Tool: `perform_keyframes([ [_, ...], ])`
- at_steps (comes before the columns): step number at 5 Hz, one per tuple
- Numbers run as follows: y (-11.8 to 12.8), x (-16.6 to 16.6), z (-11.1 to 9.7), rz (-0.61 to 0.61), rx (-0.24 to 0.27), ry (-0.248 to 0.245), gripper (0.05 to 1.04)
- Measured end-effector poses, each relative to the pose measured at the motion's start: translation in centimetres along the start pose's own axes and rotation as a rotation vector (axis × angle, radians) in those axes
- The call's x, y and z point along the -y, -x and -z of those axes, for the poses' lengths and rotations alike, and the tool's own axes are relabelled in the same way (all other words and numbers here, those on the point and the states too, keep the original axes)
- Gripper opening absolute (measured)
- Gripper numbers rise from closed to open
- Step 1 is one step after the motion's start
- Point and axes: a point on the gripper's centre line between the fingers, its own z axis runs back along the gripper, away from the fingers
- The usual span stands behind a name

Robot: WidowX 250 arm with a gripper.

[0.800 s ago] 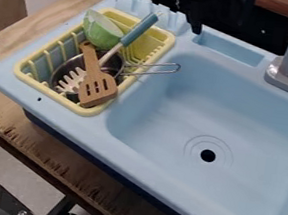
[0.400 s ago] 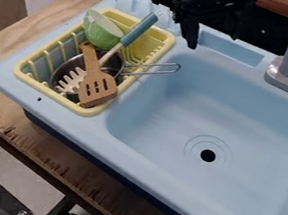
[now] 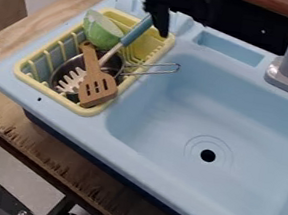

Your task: Move the wooden spoon aside

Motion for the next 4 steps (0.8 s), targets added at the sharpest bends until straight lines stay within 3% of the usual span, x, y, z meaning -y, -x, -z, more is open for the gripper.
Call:
perform_keyframes([
  [2, -2.8, -4.6, -1.6, 0.001, 0.05, 0.007, 0.995],
  [4, -2.7, -9.1, -0.2, -0.113, -0.021, 0.014, 0.995],
])
